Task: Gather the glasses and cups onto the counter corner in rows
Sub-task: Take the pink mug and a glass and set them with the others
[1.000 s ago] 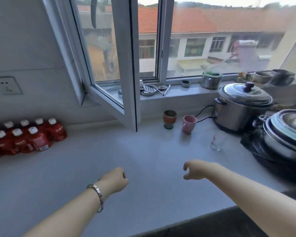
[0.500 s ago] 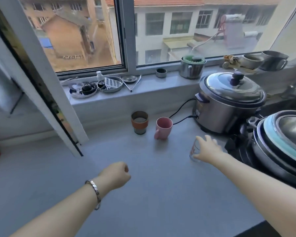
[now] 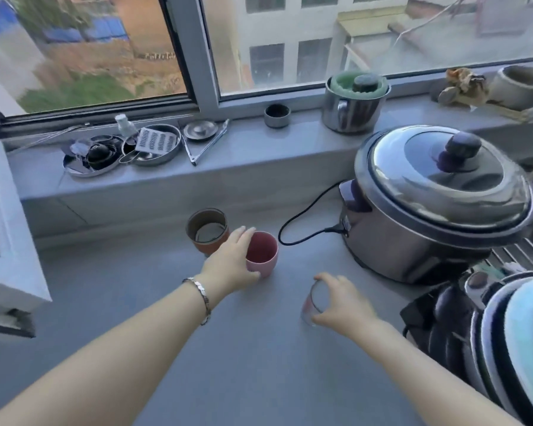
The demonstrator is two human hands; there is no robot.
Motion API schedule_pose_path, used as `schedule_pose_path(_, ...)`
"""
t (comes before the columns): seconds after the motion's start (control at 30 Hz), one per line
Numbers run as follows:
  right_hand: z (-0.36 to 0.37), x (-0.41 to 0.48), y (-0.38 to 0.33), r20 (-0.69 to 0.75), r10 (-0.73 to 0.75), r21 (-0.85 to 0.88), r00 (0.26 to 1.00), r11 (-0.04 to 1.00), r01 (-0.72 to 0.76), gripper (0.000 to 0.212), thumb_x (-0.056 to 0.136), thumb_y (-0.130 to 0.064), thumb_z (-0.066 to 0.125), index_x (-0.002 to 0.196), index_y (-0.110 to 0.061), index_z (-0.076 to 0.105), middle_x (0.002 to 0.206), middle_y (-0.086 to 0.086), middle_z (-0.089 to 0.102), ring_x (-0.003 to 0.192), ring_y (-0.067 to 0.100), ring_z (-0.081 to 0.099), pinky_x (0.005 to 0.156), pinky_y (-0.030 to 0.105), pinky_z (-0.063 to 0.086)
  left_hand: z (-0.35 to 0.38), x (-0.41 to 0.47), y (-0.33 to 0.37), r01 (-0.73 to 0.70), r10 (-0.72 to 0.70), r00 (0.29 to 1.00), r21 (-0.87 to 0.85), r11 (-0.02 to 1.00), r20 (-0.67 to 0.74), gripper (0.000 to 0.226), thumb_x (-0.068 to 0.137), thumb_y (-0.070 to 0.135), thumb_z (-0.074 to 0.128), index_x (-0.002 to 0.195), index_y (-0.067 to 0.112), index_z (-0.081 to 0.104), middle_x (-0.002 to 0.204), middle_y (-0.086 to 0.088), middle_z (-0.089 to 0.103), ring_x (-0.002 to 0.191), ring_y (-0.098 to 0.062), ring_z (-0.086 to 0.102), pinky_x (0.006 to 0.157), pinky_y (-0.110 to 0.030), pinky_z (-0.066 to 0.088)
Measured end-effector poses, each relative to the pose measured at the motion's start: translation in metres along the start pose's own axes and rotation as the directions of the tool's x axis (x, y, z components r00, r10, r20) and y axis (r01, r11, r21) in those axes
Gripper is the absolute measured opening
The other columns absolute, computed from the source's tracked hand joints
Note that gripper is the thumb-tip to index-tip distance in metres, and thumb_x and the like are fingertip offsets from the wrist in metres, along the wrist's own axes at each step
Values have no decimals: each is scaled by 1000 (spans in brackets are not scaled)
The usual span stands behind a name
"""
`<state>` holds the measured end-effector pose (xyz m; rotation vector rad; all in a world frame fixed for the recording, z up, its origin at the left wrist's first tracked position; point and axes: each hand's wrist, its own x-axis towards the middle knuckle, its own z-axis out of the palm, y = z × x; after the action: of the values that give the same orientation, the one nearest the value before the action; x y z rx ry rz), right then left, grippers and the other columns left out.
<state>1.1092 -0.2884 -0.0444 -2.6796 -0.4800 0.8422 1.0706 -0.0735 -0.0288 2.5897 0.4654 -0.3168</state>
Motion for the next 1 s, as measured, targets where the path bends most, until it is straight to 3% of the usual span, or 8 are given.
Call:
schedule_pose_path(0.07,-6,10,0,-26,-28,14,999,999,28,64,77,-32,61,135,-34,34,122,1,46,103,24,57,80,31,49,4,23,9,19,-21,997,30,999,77,96,74,27,70,149,25,11,159,5,11,144,-17,24,108,-40,42)
schedule_pose_path(0.17,-6,16,1,-75,-48,47,996,998,51,64,77,-31,59,136,-37,33,124,-2,45,90,21,56,70,25,41,16,43,18,11,-30,991,139,990,133,89,77,22,67,149,22,15,156,1,20,141,-25,24,106,-42,43)
schedule_pose_path(0.3,-5,21,2,-66,-84,76,994,993,89,65,77,-35,60,135,-39,33,127,-5,46,105,20,59,75,26,42,25,41,19,78,-86,995,148,986,46,79,75,17,66,143,23,27,145,0,31,128,-29,31,92,-37,48)
schedule_pose_path(0.37,-4,20,-1,-47,-108,67,993,992,111,65,77,-35,60,136,-40,33,127,-4,46,102,21,59,74,25,42,26,28,15,95,-98,995,154,984,15,79,74,20,68,142,22,28,141,0,33,122,-29,35,85,-35,48)
schedule_pose_path(0.53,2,10,-20,2,-216,-20,976,976,216,66,77,-34,62,136,-39,33,114,-5,44,81,19,48,70,24,38,31,-43,-8,219,-219,974,-4,976,-66,85,71,29,69,144,27,26,138,4,36,122,-23,36,92,-33,48)
schedule_pose_path(0.63,14,-7,-42,26,-338,-93,941,936,339,64,79,-39,62,136,-39,34,101,-8,35,88,19,49,72,24,35,30,-111,-27,313,-326,936,-111,943,-129,83,71,33,68,143,36,27,137,8,36,122,-20,38,96,-33,47)
schedule_pose_path(0.83,68,-70,-109,161,-630,-241,760,722,649,59,81,-41,60,134,-43,34,124,-8,48,110,18,56,74,22,34,44,-282,-75,489,-520,819,-179,854,-241,74,73,40,66,138,41,30,138,16,34,126,-13,36,101,-26,42)
schedule_pose_path(1.0,138,-166,-177,355,-776,-267,521,451,852,64,80,-37,63,136,-42,32,129,-7,46,111,18,57,77,24,41,69,-437,-107,645,-716,625,-310,698,-311,77,73,44,68,140,39,31,140,14,33,129,-13,34,103,-27,40)
